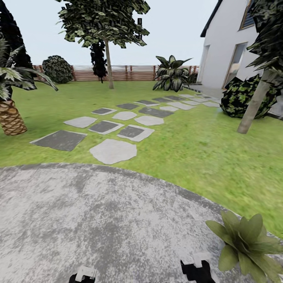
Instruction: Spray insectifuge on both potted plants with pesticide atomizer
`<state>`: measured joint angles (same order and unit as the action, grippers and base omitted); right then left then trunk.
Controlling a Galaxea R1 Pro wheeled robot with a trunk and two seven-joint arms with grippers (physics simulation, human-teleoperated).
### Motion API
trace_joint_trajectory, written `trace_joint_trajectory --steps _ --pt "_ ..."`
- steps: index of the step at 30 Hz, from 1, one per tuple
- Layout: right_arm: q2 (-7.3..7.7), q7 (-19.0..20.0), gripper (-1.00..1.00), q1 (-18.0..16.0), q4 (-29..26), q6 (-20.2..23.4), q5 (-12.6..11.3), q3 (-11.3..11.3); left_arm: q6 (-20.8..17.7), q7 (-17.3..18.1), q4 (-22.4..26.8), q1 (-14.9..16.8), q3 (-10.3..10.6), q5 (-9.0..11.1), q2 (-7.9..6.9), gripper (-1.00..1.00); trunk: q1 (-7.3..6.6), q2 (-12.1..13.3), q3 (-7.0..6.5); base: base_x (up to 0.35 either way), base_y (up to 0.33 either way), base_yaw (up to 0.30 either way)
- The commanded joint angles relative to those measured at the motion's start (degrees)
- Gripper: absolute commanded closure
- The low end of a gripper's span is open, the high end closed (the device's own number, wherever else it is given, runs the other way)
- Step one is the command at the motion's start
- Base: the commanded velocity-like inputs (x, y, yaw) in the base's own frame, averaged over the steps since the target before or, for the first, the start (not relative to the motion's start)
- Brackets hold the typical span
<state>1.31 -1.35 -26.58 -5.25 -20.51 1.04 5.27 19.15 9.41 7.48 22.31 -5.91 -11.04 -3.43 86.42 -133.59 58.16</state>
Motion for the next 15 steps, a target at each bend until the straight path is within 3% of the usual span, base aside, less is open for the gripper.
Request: trace_joint_trajectory --steps 1,7,15 --pt "0.01 -0.14 -1.00 -0.05 0.07 -0.14 0.10 0.35 0.18 0.26 -0.01 0.02 -0.50 -0.51 0.00 1.00 -0.01 -0.02 0.05 -0.009 0.000 -0.264" --pt "0.01 -0.14 -1.00 -0.05 0.07 -0.14 0.10 0.36 0.18 0.26 -0.01 0.02 -0.50 -0.48 0.00 1.00 -0.01 -0.02 0.05 -0.002 0.033 -0.264" --pt "0.01 -0.14 -1.00 -0.05 0.07 -0.14 0.10 0.36 0.18 0.25 -0.01 0.02 -0.50 -0.47 0.00 1.00 -0.01 -0.02 0.05 0.000 0.186 -0.265"
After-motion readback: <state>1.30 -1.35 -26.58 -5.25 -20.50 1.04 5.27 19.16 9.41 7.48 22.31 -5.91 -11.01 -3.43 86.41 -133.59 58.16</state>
